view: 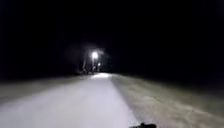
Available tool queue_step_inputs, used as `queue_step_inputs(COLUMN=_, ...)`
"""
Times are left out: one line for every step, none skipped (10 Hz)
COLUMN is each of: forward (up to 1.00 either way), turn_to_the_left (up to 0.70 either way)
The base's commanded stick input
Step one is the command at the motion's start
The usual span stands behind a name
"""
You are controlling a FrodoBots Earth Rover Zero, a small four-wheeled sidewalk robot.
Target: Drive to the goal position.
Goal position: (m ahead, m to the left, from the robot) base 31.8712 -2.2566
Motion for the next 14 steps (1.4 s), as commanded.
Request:
queue_step_inputs(forward=1.0, turn_to_the_left=0.0)
queue_step_inputs(forward=1.0, turn_to_the_left=0.0)
queue_step_inputs(forward=1.0, turn_to_the_left=0.0)
queue_step_inputs(forward=1.0, turn_to_the_left=0.0)
queue_step_inputs(forward=1.0, turn_to_the_left=0.0)
queue_step_inputs(forward=1.0, turn_to_the_left=0.0)
queue_step_inputs(forward=1.0, turn_to_the_left=0.0)
queue_step_inputs(forward=1.0, turn_to_the_left=0.0)
queue_step_inputs(forward=1.0, turn_to_the_left=0.0)
queue_step_inputs(forward=1.0, turn_to_the_left=0.0)
queue_step_inputs(forward=1.0, turn_to_the_left=0.0)
queue_step_inputs(forward=1.0, turn_to_the_left=0.0)
queue_step_inputs(forward=1.0, turn_to_the_left=0.0)
queue_step_inputs(forward=1.0, turn_to_the_left=0.0)
